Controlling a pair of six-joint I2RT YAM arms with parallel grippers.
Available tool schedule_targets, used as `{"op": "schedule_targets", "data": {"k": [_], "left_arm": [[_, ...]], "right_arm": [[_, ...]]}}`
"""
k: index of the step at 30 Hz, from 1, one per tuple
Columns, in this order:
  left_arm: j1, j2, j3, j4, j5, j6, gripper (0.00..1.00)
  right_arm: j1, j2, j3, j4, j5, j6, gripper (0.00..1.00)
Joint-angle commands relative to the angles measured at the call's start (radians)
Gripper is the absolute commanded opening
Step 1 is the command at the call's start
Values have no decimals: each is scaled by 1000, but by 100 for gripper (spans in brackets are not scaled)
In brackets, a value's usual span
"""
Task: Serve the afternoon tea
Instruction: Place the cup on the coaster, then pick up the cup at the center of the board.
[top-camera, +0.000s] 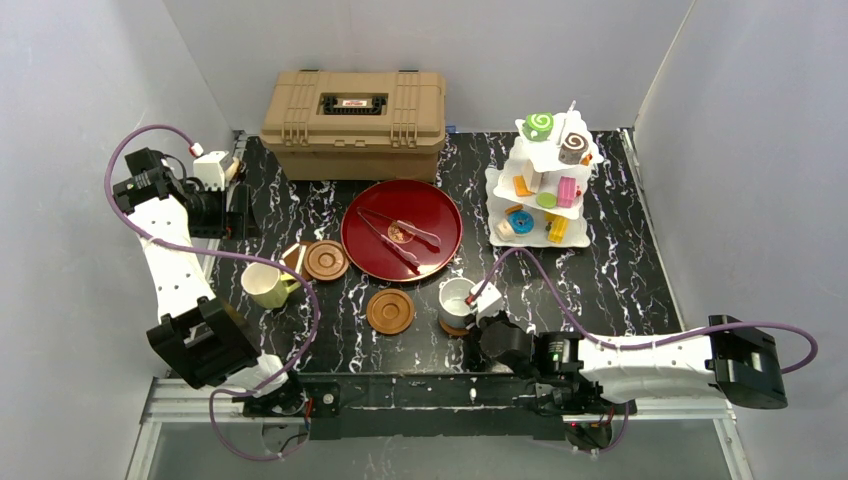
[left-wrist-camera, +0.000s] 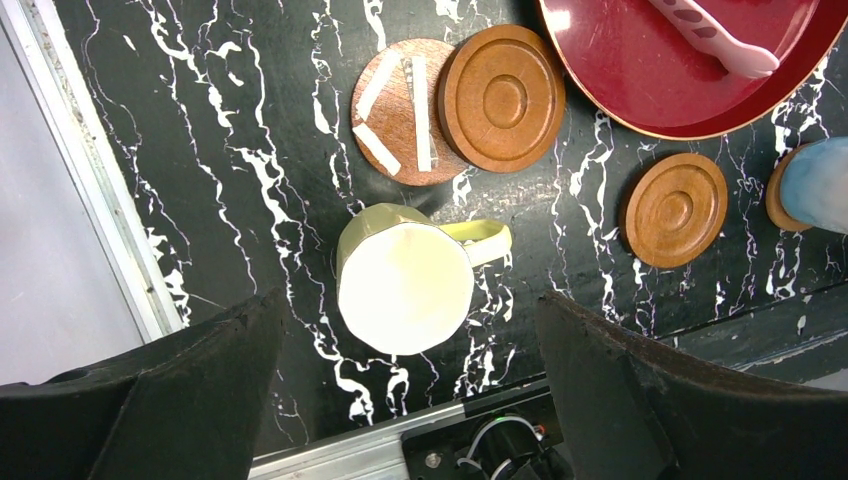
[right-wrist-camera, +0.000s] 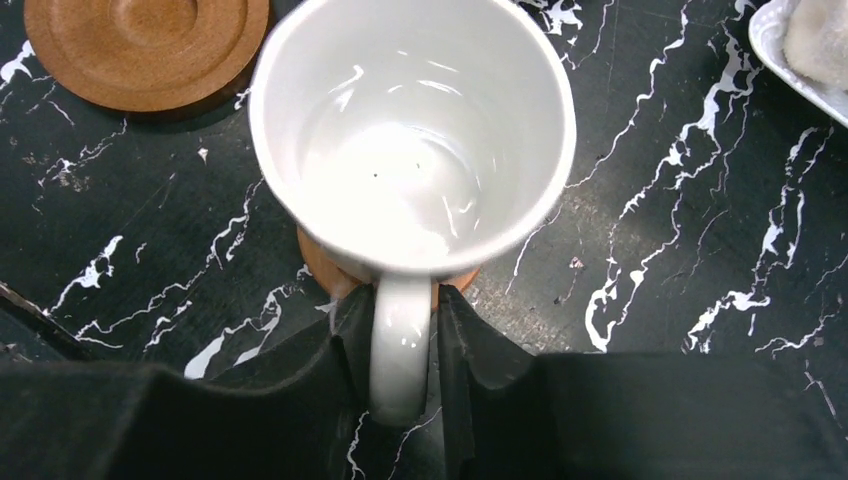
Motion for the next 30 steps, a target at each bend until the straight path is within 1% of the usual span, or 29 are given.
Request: {"op": "schedule_targets", "data": {"k": [1,2,3,4,8,13,16,20,22,23,24,28,29,30], "left_arm": [[4,-4,20,-33,5,11,93],[4,-6,22,-39,7,11,94],[4,-8,25,-43,7,13,94],[6,-8,30,-48,7,16,94],[5,-9,58,-71,11,21,94],[6,18,123,-127,50,12,95],[7,45,152,-134,62,-4,95],[6,86,192,-134,48,-22,95],[5,100,207,-133,30,-23,96],[6,103,213,-134,22,-25,96],[8,110,221,-134,16,-29,96],[10,133,237,-133,-2,-47,96],[10,138,238,-133,-10,-48,96],[10,145,238,-133,-21,-50,96]], "right_arm": [[6,-18,4,46,24,17,53],[6,-22,4,44,25,12,67],[7,-27,5,44,28,5,93],[8,-31,8,41,33,0,98],[15,-52,65,-13,82,-31,98],[39,-57,237,-78,125,-123,98],[41,29,358,-46,67,-207,98],[29,252,494,120,11,-279,98],[-18,335,541,216,-154,-313,98],[-55,377,579,261,-310,-323,98],[-91,425,631,267,-434,-326,98],[-258,701,932,149,-982,-351,98],[-285,776,1020,93,-1088,-360,96],[-305,852,1123,28,-1156,-396,94]]}}
